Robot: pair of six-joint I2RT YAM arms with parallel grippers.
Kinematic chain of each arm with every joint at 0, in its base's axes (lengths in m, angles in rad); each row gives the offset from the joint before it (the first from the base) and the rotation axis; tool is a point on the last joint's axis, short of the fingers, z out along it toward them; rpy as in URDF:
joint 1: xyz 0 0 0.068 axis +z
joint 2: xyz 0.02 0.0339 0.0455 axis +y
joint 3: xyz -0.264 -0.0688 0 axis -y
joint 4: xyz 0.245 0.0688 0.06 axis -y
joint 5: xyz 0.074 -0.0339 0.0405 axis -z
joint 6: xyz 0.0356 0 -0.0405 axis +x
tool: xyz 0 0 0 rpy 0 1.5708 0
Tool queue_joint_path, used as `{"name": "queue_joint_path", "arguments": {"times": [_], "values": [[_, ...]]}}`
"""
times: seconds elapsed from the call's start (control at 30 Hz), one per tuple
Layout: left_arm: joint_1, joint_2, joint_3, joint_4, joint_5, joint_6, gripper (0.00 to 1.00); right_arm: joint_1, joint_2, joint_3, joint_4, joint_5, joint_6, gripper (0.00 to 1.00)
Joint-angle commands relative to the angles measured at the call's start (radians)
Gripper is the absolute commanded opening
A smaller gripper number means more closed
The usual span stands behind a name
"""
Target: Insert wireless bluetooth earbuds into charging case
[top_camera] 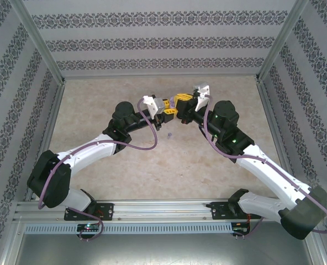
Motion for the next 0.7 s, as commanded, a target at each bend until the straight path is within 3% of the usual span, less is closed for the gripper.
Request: {"name": "queue_joint_path", "arguments": {"times": [0.0, 0.67], "values": [[-0.018, -0.038, 0.048, 0.027, 0.004, 0.013, 0.00, -0.008, -0.018, -0.019, 0.007, -0.018, 0.018, 0.07], [-0.018, -0.034, 0.061, 0.005, -0.030, 0.026, 0.00, -0.007, -0.034, -0.043, 0.004, -0.040, 0.037, 0.04]]}}
